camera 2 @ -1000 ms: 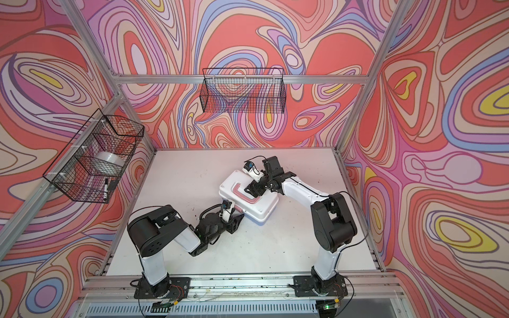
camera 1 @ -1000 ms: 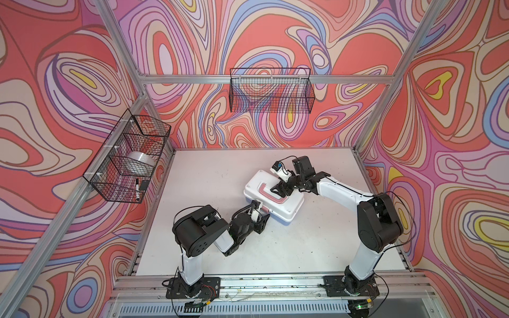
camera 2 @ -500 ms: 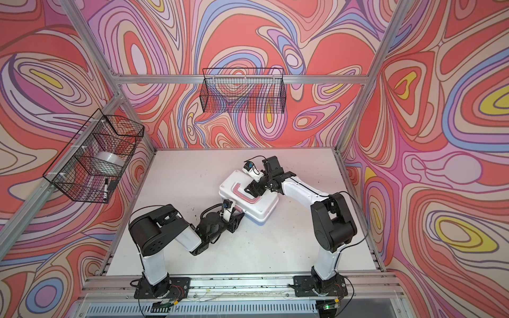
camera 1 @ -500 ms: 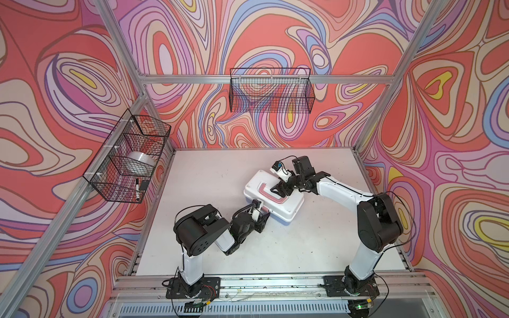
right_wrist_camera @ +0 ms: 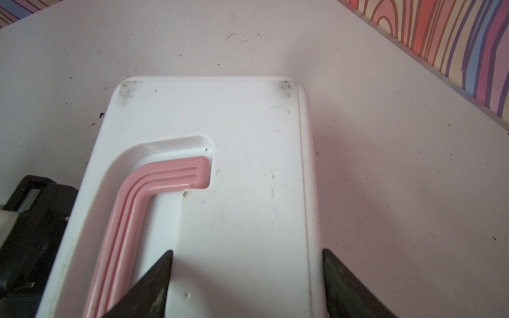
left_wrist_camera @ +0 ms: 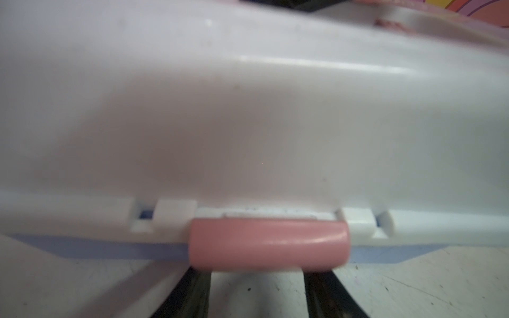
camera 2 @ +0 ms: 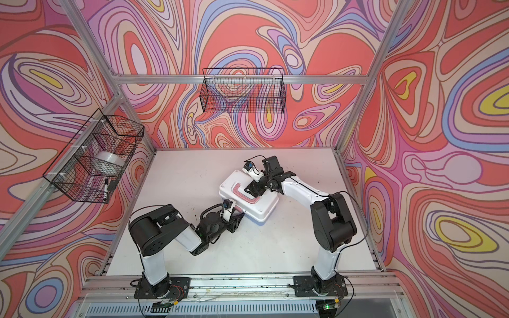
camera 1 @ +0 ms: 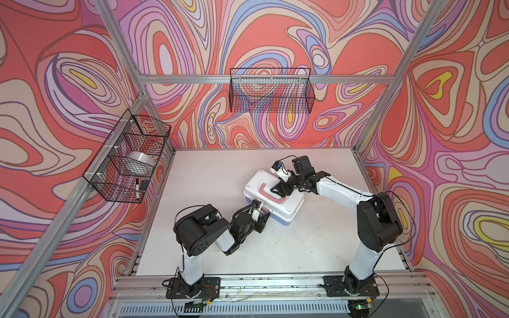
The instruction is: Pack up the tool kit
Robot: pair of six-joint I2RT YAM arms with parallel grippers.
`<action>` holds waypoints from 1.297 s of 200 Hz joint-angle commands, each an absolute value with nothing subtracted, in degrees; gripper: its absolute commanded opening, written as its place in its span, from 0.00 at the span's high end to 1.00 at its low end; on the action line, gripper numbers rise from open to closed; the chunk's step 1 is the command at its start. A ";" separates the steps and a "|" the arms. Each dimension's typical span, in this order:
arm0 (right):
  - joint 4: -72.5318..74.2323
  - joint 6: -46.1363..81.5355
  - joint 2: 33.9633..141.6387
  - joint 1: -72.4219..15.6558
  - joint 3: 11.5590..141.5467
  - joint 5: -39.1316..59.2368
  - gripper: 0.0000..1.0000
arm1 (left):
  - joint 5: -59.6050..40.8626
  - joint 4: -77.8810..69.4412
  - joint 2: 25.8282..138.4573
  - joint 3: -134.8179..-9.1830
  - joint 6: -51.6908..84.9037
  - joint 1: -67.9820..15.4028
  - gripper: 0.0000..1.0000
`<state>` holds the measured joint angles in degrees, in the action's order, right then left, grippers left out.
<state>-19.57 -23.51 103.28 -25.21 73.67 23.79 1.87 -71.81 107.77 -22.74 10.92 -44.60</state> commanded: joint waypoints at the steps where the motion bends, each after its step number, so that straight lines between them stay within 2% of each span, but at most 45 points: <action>1: -35.50 -26.46 109.93 -26.67 68.64 19.25 0.27 | 2.43 -76.82 107.97 -23.86 9.67 -44.74 0.52; 39: -35.40 -26.45 109.69 -26.65 68.38 18.72 0.27 | 2.24 -77.05 107.72 -23.63 9.72 -44.73 0.56; 83: -35.42 -26.51 110.16 -26.71 68.36 18.41 0.27 | 2.31 -76.50 106.02 -22.81 9.87 -44.69 0.57; 259: -34.52 -26.16 110.91 -26.73 68.47 17.23 0.28 | 1.54 -57.93 94.98 -24.66 10.20 -44.74 0.60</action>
